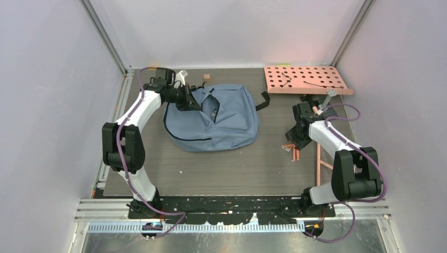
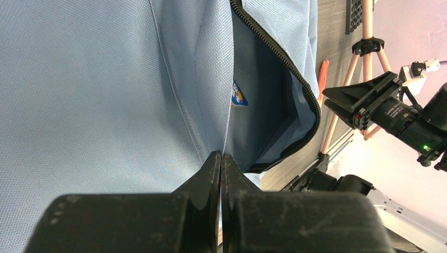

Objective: Pack the student bag
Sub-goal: Pick up the personal item from the center of the board.

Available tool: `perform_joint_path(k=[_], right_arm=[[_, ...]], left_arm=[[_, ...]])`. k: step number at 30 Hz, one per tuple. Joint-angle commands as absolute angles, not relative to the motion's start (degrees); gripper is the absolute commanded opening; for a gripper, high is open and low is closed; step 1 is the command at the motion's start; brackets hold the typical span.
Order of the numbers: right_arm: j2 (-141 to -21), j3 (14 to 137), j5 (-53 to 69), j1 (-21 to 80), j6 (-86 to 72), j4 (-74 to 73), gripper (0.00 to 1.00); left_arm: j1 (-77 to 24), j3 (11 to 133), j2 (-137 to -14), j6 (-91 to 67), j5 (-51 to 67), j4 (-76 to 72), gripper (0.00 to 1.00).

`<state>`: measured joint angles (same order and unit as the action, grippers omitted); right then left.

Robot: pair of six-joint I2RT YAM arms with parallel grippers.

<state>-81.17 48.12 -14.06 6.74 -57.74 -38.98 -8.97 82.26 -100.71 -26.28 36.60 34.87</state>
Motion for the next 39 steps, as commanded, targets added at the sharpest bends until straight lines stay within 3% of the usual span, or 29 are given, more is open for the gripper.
perform_joint_path(k=[1,20,32,39], right_arm=[[-81.9,47.9,-12.8,6.5,-59.4,-36.2,0.5],[-89.2,49.3,-10.8,6.5,-59.6,-35.1,0.48],[-87.8,51.0,-12.2,6.6,-58.6,-36.0,0.24],[-84.5,51.7,-13.0,6.6,-57.2,-37.5,0.15]], left_arm=[[-8.3,83.1,-98.6,-24.9,37.1,36.2,0.0],[-8.3,84.2,-99.9,-24.9,36.9,36.9,0.0],[-8.0,84.9,-100.6,-24.7,36.9,36.9,0.0],[-7.9,84.8,-100.7,-24.7,37.1,36.8,0.0]])
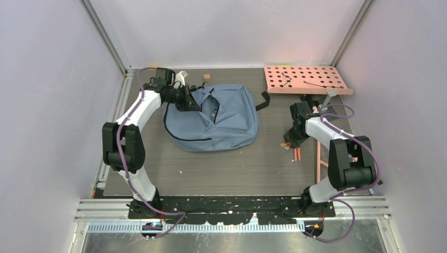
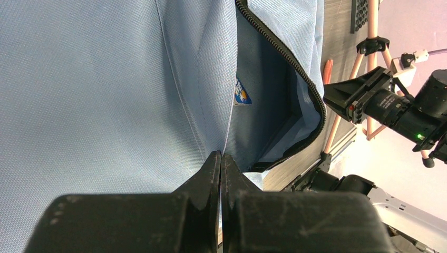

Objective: Pack the student bag
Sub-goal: Pick up the personal item from the center of the board, then place the personal item in the student bag.

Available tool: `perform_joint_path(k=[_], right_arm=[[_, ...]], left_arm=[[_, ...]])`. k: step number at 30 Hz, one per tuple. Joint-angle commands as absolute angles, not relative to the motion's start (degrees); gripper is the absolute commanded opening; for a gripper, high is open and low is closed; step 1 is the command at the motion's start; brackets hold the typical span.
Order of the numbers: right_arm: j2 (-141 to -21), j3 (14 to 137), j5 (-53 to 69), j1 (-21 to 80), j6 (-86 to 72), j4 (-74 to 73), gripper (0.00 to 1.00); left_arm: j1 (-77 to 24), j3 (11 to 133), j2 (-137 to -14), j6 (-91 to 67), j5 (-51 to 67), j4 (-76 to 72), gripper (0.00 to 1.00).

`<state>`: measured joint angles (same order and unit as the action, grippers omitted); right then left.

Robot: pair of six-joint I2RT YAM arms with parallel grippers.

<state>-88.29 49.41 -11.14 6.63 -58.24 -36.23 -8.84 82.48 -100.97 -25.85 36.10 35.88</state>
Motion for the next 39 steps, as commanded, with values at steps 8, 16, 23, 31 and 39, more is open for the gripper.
perform_joint_path(k=[8,16,23,31,39], right_arm=[[-84.5,54.7,-13.2,8.1,-53.9,-38.5,0.07],[-86.7,59.9,-13.0,12.4,-48.9,-38.1,0.03],[-87.3,69.5,-12.2,21.5,-40.3,-39.4,0.03],[-90.2,86.8,-12.3,31.6,-33.4,-43.7,0.04],[-100.3,107.5,-10.9,39.9,-25.9,-42.4,0.03]], left_arm=[[-7.8,85.1,-100.9,-24.8,37.4,36.6,0.0],[-7.9,84.9,-100.6,-24.7,37.4,36.7,0.0],[-7.7,84.7,-100.4,-24.6,37.4,36.7,0.0],[-7.8,84.7,-100.4,-24.8,37.8,36.6,0.0],[-7.7,84.2,-100.0,-25.3,38.2,35.9,0.0]])
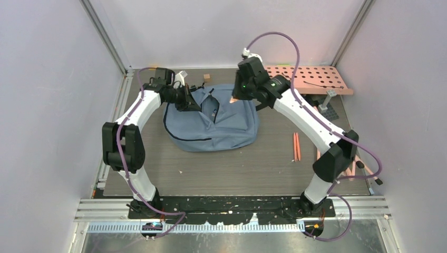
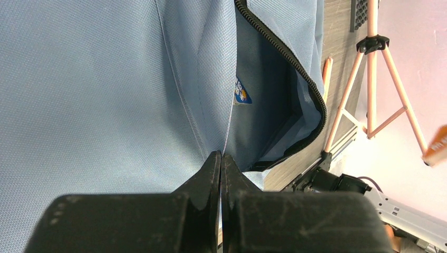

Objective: Pack the student bag
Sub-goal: Place the personal item in the student bag.

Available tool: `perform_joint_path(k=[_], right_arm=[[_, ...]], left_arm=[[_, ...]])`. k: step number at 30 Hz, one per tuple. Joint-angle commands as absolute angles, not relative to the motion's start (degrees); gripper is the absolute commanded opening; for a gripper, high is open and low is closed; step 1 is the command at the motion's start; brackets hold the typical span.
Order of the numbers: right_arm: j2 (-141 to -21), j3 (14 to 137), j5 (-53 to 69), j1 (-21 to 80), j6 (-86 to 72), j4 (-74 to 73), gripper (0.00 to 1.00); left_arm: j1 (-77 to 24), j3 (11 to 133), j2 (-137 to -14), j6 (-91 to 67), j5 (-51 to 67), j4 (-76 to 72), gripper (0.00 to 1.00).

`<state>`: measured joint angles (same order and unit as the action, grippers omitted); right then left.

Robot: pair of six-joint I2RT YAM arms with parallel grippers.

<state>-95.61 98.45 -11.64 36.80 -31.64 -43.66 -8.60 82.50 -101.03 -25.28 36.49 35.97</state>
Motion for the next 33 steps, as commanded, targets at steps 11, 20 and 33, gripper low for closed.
perform_joint_path(k=[11,20,33], right_arm=[[-120.9,130.3,-6.6,44.9,-14.6,-49.5,0.03],[-124.7,132.9,-9.6,45.0,-12.5,-54.5,0.2],[-124.3,132.9,-8.8,45.0,-12.5,-54.0,0.41]], left_arm=[[-7.7,84.7,-99.7,-25.6,38.9,35.5,0.0],[-7.7,84.7,-99.8,-25.7,38.9,35.2,0.0],[-7.7,84.6,-99.8,-25.8,38.9,35.1,0.0]])
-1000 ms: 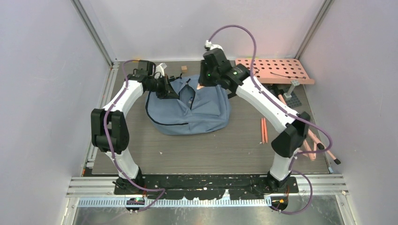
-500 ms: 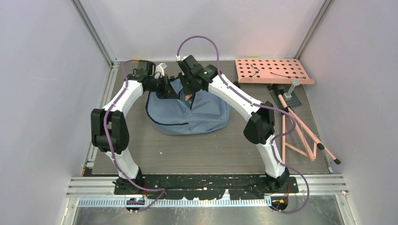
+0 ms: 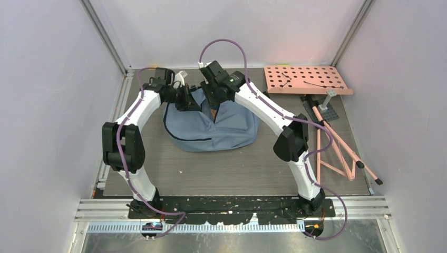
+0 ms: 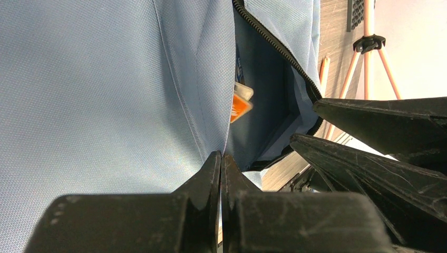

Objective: Pack the student bag
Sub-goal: Place the personal item in the student bag, then pick up the stationery from the center of the board.

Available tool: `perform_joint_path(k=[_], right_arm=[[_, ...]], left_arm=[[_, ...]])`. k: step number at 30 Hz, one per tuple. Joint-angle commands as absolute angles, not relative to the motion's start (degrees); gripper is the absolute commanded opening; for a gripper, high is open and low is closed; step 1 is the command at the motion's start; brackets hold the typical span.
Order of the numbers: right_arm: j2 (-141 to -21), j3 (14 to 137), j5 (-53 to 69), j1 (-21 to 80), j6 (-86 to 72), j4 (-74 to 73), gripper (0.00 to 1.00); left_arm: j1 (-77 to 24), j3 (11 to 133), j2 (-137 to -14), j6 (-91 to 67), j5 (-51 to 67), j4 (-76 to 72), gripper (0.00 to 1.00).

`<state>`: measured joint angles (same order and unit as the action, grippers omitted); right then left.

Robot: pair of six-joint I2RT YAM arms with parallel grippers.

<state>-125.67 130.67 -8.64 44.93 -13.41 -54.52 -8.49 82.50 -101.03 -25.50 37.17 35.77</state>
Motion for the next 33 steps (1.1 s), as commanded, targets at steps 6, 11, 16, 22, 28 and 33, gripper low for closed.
perform_joint_path(k=[6,11,16,22,28,33], right_arm=[[-123.0,135.5,-9.8,45.0,-13.3,-54.6,0.42],[-119.7,136.5,-12.8,44.9,-14.9,-57.4,0.42],[-111.4,127.9,-14.2,42.1,-19.5,-59.1,0.42],[-98.3,105.9,-12.3,34.4,-25.2,-57.3,0.41],[-90.0,84.1,-10.4,23.1,-27.5,-56.2,0.4],[-88.3,75.4,-11.6,16.0,-26.3,-56.8,0.37]], left_arm=[[-7.7,84.8,-99.7,-25.7,38.7,35.1,0.0],[-7.7,84.7,-99.6,-25.5,38.3,35.5,0.0],[-7.7,84.8,-99.5,-25.5,38.0,35.5,0.0],[-7.7,85.0,-99.5,-25.5,37.6,35.5,0.0],[-7.7,85.1,-99.3,-25.2,37.3,35.8,0.0],[-7.6,85.2,-99.4,-25.1,37.2,36.1,0.0]])
